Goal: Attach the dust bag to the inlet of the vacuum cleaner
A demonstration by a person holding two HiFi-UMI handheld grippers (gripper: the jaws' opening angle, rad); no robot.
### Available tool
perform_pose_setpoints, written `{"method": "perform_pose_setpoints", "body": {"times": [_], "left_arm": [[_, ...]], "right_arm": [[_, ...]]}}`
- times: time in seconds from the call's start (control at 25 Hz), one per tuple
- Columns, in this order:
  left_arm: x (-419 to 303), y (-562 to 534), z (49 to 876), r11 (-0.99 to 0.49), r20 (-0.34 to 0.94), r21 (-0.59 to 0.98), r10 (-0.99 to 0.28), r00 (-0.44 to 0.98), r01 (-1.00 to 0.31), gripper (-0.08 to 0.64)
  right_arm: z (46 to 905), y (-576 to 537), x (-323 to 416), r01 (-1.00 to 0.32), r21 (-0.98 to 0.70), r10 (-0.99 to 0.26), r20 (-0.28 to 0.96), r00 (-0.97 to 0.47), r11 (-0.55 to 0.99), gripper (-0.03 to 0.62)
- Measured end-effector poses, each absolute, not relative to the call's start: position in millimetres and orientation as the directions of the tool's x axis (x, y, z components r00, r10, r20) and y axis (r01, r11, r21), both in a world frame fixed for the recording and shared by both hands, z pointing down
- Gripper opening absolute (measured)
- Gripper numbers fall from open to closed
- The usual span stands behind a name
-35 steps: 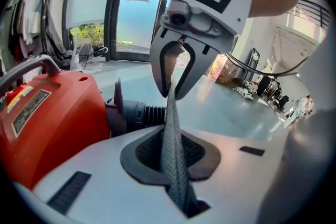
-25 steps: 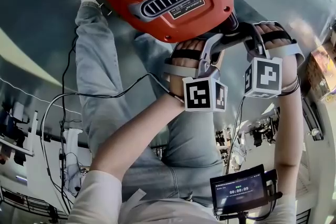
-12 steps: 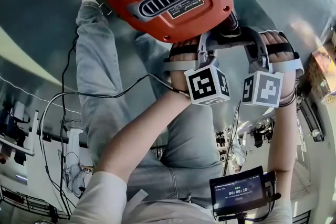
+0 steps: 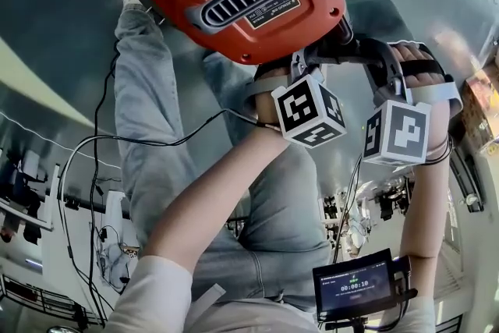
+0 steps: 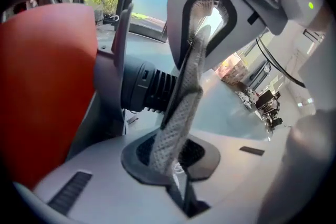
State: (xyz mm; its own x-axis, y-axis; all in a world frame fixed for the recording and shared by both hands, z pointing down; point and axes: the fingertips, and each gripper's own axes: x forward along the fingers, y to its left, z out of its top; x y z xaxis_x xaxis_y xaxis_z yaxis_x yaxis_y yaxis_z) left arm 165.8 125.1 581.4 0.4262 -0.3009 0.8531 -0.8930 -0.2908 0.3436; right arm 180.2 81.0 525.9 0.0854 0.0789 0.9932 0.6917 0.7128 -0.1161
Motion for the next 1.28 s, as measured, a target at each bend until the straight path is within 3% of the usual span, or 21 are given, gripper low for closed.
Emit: {"method": "perform_pose_setpoints", "body": {"times": [0.32,0.56,0.84,1.12,1.28], "left_arm": [[161.2,130.9,555.8,-0.262,0.870,0.241,-0.369,0.328,-0.935,0.021],[172.9,128.5,599.3,-0.221,0.859,0.386,-0.269,0.436,-0.896,0.020],[155.3,137.7,552.0,-0.252,0.875,0.303,-0.309,0.373,-0.919,0.018],[161.2,130.6,585.4,-0.182,0.862,0.434,-0.201,0.465,-0.882,0.020],[154.2,131.6,567.6,-0.214,0.875,0.377,-0.236,0.423,-0.901,0.018]], "right_arm": [[551.4,68.9,187.1,0.694,-0.104,0.098,0.994,0.049,0.713,0.040],[529.6,79.1,177.3,0.725,-0.111,0.072,0.994,0.084,0.679,0.038],[555.1,70.9,185.1,0.676,-0.138,0.123,0.990,0.071,0.723,0.040],[531.8,75.8,172.7,0.710,-0.150,0.120,0.988,0.092,0.688,0.038],[548.4,67.4,175.1,0.670,-0.162,0.135,0.987,0.092,0.725,0.040]]}}
